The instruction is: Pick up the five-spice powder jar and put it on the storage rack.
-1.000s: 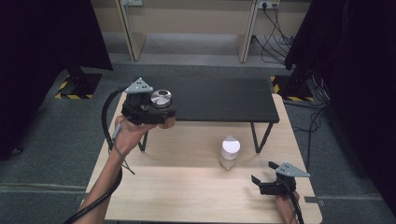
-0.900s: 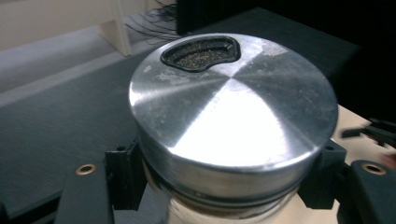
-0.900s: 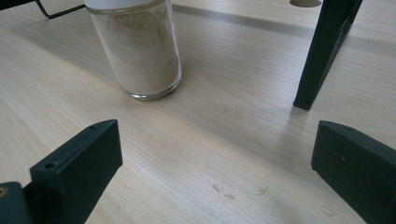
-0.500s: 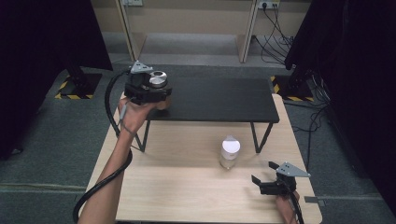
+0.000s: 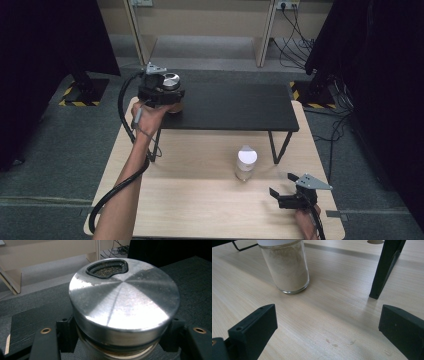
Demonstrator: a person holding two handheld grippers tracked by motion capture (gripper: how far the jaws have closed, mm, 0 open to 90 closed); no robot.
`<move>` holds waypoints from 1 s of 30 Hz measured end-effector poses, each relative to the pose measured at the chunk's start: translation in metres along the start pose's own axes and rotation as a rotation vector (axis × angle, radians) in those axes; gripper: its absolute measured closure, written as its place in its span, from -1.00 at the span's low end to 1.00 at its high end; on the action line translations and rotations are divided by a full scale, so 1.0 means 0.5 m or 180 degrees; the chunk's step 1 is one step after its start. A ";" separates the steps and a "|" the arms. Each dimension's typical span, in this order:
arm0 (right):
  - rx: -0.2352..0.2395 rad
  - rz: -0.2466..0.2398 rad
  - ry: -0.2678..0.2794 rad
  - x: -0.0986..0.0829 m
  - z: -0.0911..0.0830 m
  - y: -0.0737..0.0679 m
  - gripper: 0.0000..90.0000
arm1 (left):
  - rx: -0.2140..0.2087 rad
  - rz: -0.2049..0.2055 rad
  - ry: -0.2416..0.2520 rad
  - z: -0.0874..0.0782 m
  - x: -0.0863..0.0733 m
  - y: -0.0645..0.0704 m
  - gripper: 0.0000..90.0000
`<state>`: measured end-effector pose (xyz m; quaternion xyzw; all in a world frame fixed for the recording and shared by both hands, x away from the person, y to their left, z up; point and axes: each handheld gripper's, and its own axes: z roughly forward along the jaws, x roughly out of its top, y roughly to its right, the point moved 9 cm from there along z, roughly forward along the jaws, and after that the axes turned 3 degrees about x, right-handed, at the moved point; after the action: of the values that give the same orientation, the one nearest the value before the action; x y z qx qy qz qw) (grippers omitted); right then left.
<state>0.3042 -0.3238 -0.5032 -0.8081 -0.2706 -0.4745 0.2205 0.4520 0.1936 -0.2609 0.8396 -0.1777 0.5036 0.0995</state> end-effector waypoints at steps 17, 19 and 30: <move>0.0008 0.0001 0.0008 0.000 0.000 0.001 -0.95 | 0.0050 -0.0017 0.0012 0.023 -0.010 0.007 -0.31; 0.0010 0.0004 0.0009 0.000 0.000 0.001 -0.95 | 0.0056 -0.0022 0.0015 0.023 -0.010 0.007 -0.31; 0.0013 -0.0012 0.0004 0.000 0.000 0.000 -0.95 | 0.0041 -0.0042 0.0029 0.024 -0.013 0.004 -0.31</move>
<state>0.3042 -0.3238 -0.5033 -0.8069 -0.2730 -0.4748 0.2214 0.4582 0.1888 -0.2723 0.8391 -0.1684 0.5079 0.0982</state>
